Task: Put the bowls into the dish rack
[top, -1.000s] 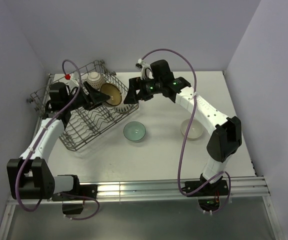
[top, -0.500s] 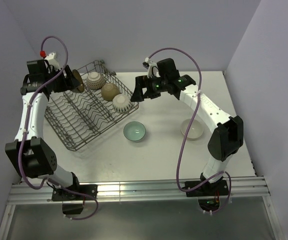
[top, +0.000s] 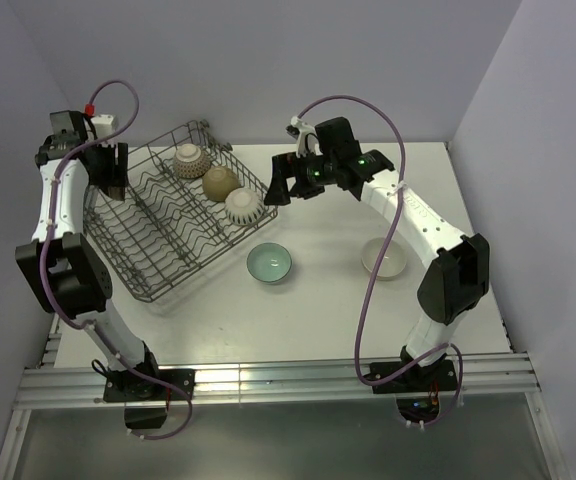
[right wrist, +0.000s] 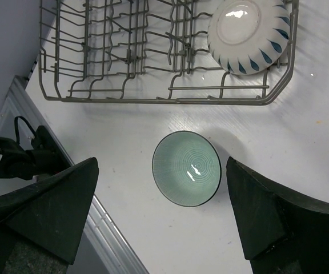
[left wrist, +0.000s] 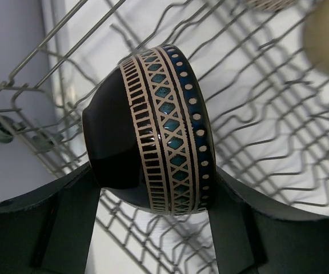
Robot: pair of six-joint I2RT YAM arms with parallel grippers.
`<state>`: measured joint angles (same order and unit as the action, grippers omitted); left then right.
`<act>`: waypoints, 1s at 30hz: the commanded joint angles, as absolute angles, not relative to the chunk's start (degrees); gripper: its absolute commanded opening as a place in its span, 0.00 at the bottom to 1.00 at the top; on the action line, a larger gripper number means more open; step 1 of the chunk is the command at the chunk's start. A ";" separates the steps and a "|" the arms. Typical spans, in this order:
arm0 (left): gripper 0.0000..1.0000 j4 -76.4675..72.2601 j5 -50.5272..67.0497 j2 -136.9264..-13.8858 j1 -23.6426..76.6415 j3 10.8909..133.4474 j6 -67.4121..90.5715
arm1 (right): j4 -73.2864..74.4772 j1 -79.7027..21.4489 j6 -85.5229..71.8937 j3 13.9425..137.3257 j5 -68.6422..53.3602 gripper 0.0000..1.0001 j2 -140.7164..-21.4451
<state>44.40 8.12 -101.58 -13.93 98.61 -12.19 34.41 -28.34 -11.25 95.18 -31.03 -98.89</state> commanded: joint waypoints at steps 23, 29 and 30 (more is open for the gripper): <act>0.00 42.19 -5.45 -111.62 -16.08 106.88 -35.59 | 35.07 -25.93 -8.96 92.55 -30.94 1.00 -96.68; 0.00 39.82 -5.80 -112.15 -15.91 105.38 -40.16 | 35.60 -25.66 -8.61 92.64 -31.29 1.00 -96.94; 0.00 39.47 -5.80 -112.15 -16.00 105.03 -40.60 | 35.60 -25.66 -8.70 92.64 -31.29 1.00 -97.03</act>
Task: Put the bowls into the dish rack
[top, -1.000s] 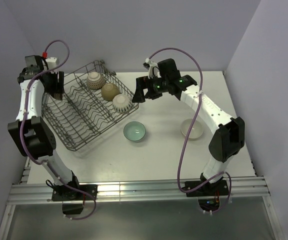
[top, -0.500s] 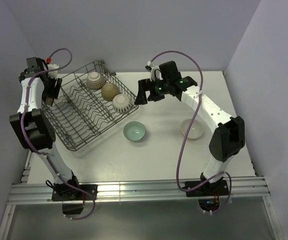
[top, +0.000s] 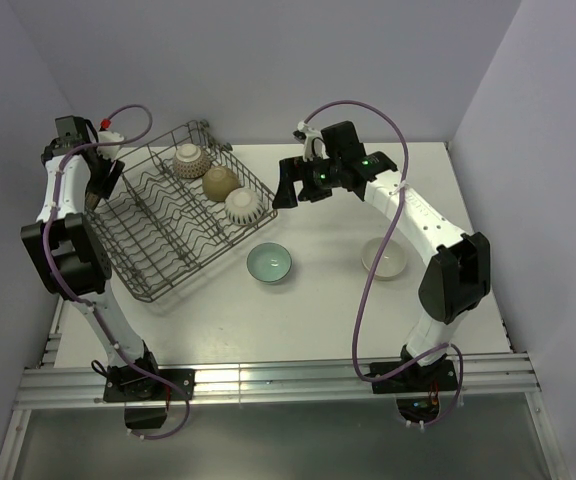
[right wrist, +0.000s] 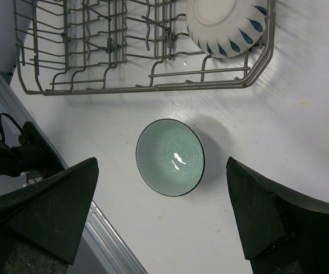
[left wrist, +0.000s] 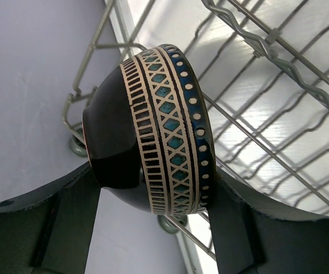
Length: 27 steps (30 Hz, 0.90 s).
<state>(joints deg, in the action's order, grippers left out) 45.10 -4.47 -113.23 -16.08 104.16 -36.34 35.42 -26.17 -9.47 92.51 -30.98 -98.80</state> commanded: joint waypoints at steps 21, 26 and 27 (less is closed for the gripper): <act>0.00 33.49 -9.75 -115.75 -12.75 99.58 -42.10 | 35.60 -25.31 -8.44 92.11 -31.73 1.00 -98.35; 0.00 29.54 -13.18 -115.75 -12.74 96.34 -43.85 | 35.68 -25.22 -8.17 92.02 -31.64 1.00 -98.44; 0.00 28.40 -13.79 -115.49 -12.57 95.55 -44.47 | 35.77 -25.05 -8.17 92.02 -31.73 1.00 -98.44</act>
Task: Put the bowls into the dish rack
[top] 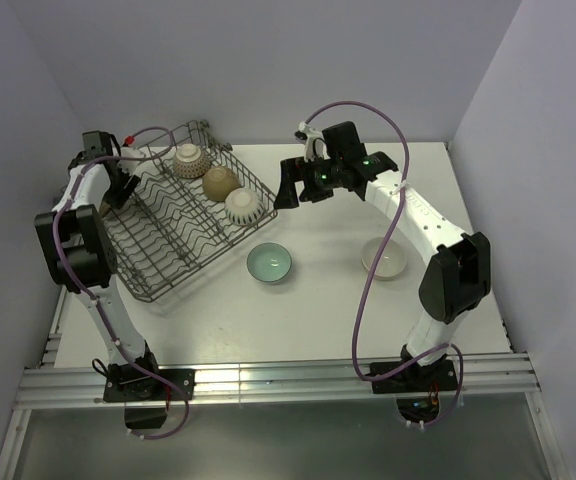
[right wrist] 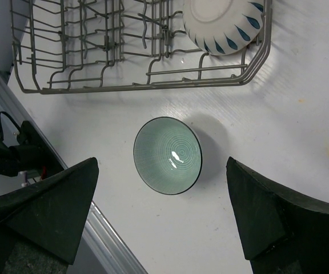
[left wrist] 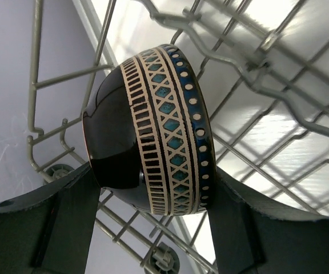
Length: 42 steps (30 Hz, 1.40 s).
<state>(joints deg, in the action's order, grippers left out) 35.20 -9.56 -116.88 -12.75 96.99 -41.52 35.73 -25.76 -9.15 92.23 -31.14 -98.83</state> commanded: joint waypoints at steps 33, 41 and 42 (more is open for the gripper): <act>0.52 17.75 -19.34 -115.84 -10.90 86.57 -50.54 | 36.83 -24.61 -7.30 92.11 -31.64 1.00 -99.40; 0.99 19.51 -17.84 -114.52 -10.99 86.22 -50.19 | 36.83 -24.70 -7.47 92.20 -31.55 1.00 -99.58; 0.99 19.69 -17.75 -114.26 -10.99 86.22 -50.19 | 36.74 -24.70 -7.47 92.20 -31.55 1.00 -99.49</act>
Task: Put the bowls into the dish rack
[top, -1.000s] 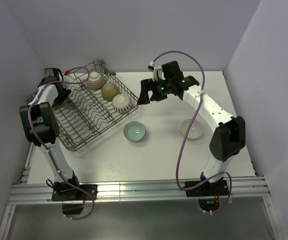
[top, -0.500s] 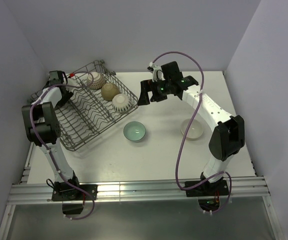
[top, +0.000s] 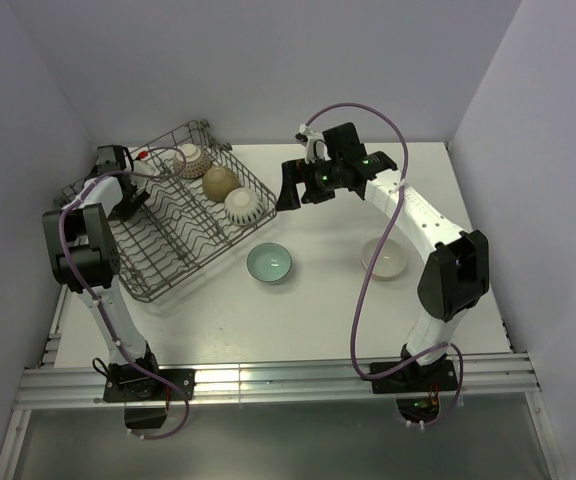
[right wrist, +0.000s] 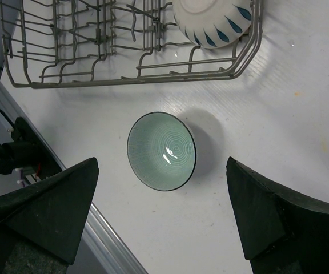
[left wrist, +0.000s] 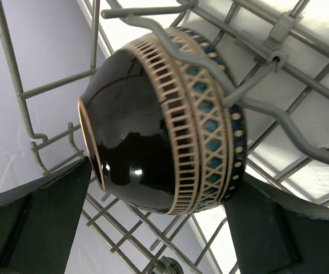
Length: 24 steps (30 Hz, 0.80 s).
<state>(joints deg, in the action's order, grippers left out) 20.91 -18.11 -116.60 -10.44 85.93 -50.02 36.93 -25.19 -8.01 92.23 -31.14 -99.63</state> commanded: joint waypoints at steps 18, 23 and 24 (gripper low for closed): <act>1.00 24.08 -15.82 -110.05 -10.99 88.42 -48.61 | 36.91 -24.61 -7.47 91.67 -31.55 1.00 -98.35; 0.99 25.31 -15.38 -108.20 -10.99 87.98 -48.25 | 36.91 -24.70 -7.65 91.67 -31.82 1.00 -98.00; 0.99 25.23 -15.38 -107.93 -10.99 87.80 -48.08 | 36.83 -24.70 -7.65 91.67 -31.90 1.00 -98.00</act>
